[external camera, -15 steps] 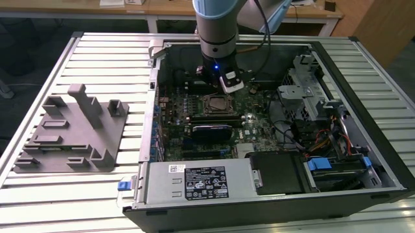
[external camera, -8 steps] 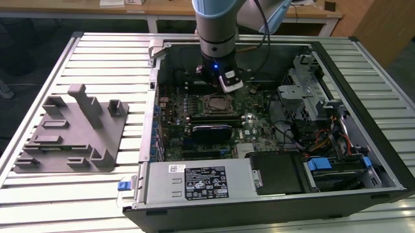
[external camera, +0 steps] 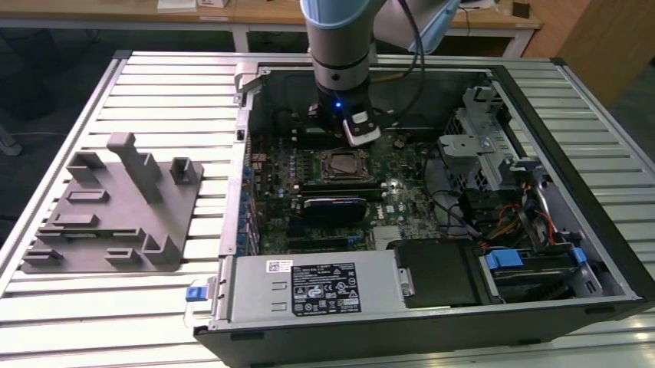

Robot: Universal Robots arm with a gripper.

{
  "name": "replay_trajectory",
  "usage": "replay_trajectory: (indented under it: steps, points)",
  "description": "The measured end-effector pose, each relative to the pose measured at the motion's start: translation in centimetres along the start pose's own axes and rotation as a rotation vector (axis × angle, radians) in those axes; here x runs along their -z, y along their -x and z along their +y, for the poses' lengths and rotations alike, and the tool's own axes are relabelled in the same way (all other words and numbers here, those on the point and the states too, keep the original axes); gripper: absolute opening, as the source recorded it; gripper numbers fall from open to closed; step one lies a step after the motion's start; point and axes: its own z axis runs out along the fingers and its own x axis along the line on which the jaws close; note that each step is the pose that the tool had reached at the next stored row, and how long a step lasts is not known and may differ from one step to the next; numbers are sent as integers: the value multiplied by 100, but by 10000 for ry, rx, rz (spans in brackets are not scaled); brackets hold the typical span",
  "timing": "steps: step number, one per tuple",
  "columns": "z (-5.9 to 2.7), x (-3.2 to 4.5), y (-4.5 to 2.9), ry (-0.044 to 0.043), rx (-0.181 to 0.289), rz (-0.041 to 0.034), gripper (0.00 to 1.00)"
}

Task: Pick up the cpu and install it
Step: 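Install the first cpu locking lever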

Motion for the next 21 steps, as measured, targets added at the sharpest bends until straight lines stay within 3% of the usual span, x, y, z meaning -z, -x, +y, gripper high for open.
replay_trajectory:
  steps: [8, 21]
  points:
    - [-3, -18, -51, -45, -171, -58, 11]
    - [-12, -59, -57, -300, -263, -244, 11]
